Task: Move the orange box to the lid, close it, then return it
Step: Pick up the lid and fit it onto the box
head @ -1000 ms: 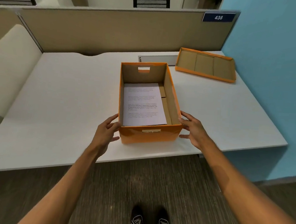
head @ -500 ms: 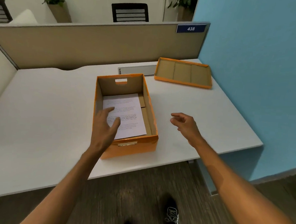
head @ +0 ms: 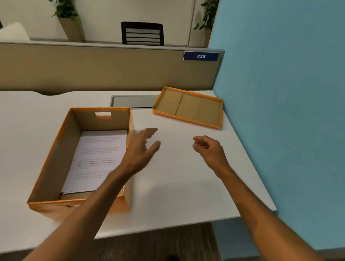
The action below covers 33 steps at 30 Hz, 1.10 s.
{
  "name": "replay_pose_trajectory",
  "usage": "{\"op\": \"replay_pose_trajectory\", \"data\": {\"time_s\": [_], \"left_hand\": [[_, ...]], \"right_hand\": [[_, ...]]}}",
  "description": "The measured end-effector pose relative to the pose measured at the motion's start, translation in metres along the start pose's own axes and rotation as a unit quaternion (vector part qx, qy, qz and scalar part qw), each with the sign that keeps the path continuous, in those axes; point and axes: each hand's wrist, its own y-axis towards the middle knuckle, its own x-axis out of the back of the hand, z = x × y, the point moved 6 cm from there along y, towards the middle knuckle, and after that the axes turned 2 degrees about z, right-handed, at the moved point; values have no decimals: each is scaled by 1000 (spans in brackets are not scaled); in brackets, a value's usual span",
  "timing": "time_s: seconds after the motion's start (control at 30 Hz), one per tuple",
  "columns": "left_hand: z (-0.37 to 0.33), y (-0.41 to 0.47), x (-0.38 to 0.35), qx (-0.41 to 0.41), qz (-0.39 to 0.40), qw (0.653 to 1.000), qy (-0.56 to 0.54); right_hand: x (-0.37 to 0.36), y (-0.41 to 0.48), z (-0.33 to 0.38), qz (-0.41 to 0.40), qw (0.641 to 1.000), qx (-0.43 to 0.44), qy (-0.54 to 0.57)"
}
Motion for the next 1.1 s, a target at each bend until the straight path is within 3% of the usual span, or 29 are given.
{"op": "replay_pose_trajectory", "data": {"time_s": [0.27, 0.5, 0.83, 1.1], "left_hand": [[-9, 72, -40, 42, 7, 999, 22], [29, 155, -51, 91, 13, 995, 24], [140, 297, -68, 222, 34, 974, 37], [189, 342, -79, 307, 45, 950, 20]], "right_hand": [[54, 69, -19, -19, 999, -14, -23], [73, 147, -57, -34, 996, -46, -69], [89, 245, -138, -83, 968, -209, -111], [92, 280, -174, -146, 946, -289, 19]]}}
